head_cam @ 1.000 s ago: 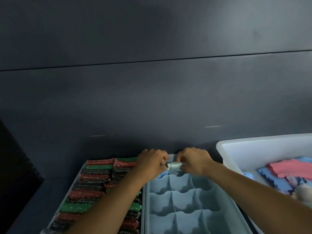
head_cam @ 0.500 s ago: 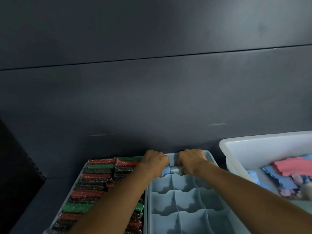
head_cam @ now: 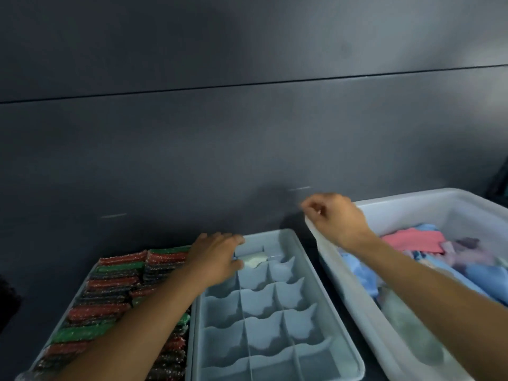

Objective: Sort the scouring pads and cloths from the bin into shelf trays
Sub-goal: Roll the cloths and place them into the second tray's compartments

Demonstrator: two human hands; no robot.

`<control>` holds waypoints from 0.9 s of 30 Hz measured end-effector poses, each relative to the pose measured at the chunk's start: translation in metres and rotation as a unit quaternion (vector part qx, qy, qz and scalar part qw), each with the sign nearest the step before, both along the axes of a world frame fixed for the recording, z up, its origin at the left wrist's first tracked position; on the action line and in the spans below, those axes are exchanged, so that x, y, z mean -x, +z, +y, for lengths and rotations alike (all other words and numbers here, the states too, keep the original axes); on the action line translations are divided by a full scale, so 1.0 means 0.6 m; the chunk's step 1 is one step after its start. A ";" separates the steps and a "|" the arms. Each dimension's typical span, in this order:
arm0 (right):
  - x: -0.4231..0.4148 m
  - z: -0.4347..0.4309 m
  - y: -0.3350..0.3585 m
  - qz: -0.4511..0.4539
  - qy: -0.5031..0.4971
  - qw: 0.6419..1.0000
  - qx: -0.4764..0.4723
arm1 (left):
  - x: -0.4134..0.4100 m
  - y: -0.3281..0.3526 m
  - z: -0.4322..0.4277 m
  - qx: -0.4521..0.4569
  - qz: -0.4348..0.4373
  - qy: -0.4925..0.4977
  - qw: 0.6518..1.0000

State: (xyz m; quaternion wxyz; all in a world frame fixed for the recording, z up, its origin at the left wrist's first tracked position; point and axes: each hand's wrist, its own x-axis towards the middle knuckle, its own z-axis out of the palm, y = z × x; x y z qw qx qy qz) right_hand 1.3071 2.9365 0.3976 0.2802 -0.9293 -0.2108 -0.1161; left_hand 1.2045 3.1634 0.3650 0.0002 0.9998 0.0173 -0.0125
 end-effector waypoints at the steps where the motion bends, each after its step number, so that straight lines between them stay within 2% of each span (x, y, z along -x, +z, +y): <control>1: -0.017 -0.032 -0.002 0.025 -0.033 0.999 -0.007 | 0.008 0.005 -0.012 0.037 -0.017 -0.001 0.999; 3: -0.047 -0.087 -0.027 0.111 -0.019 0.989 0.097 | 0.021 0.015 -0.036 0.126 -0.048 0.004 0.991; 5: -0.051 -0.117 -0.060 0.211 0.063 0.934 0.281 | 0.030 0.020 -0.059 0.215 -0.068 0.009 0.974; 6: -0.050 -0.126 -0.078 0.233 0.080 0.905 0.347 | 0.034 0.021 -0.070 0.253 -0.074 0.011 0.965; 7: -0.046 -0.131 -0.093 0.237 0.090 0.894 0.370 | 0.037 0.022 -0.079 0.289 -0.079 0.015 0.954; 12: -0.052 -0.126 -0.092 0.102 0.148 0.942 0.284 | 0.069 0.024 -0.100 0.454 -0.100 0.040 0.884; 14: -0.056 -0.126 -0.060 0.117 0.139 0.969 0.170 | 0.089 0.017 -0.110 0.494 -0.117 0.048 0.860; 16: -0.039 -0.123 -0.015 0.138 0.120 0.982 0.054 | 0.108 0.010 -0.124 0.498 -0.122 0.039 0.857; 19: 0.000 -0.116 0.058 0.143 0.128 0.980 -0.045 | 0.118 0.013 -0.148 0.493 -0.129 0.009 0.860; 24: 0.068 -0.074 0.160 0.165 0.208 0.956 -0.124 | 0.097 0.094 -0.192 0.661 -0.122 0.006 0.740; 27: 0.099 -0.044 0.199 0.159 0.229 0.952 -0.124 | 0.086 0.142 -0.206 0.689 -0.112 -0.020 0.715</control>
